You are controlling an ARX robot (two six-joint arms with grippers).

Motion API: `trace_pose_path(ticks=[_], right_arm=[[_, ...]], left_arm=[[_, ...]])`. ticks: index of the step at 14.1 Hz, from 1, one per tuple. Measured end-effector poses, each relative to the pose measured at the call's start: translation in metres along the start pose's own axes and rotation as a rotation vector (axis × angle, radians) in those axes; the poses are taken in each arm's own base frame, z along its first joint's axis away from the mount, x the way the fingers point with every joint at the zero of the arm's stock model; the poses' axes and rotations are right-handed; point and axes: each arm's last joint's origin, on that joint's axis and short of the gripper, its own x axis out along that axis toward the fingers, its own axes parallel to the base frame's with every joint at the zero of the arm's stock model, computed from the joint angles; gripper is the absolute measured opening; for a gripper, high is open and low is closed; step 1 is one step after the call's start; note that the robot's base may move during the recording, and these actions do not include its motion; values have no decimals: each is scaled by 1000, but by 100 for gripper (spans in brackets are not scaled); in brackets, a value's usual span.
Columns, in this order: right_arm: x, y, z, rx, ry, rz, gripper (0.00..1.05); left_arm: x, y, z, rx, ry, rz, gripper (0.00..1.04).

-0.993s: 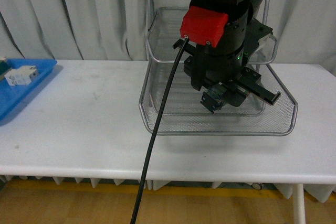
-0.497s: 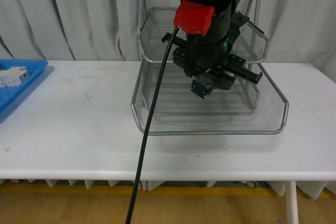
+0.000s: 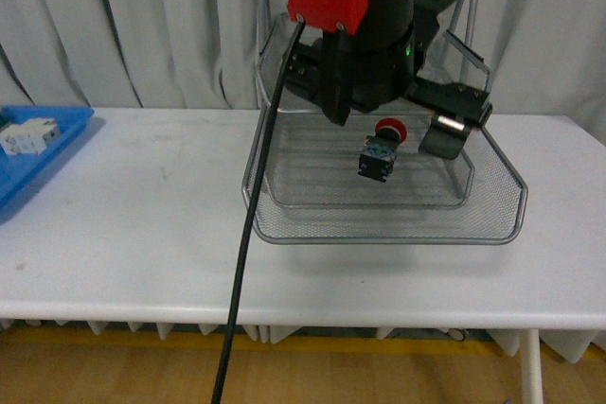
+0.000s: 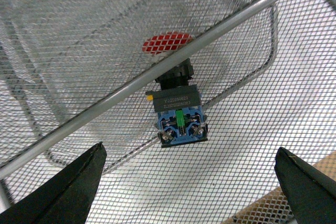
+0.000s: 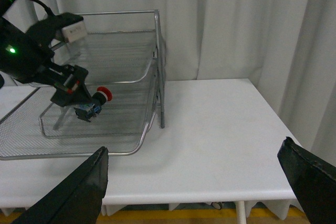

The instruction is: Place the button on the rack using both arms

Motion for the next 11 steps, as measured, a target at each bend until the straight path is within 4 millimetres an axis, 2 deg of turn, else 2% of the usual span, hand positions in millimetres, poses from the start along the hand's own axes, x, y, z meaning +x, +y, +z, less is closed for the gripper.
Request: trace_pose_path(ticks=[2,4,7,9,10,11], right_arm=[[0,0,0,0,0,0,98],[0,0,0,0,0,0,98],[0,0,0,0,0,0,98],[0,0,0,0,0,0,98],[0,0,0,0,0,1,98],[0,0,0,0,0,1,98]], left_arm=[[-35,3,-7,-5,-53,-7,98],[-67,6,-24,-16,-143,3,98],[-139,22,-61,-56,-301,49,98],[-184,41,-95,-112,-365,121,98],[-202,55,-120,-226,-562,312,89],[-216,68,-146,-314,-691,425,78]])
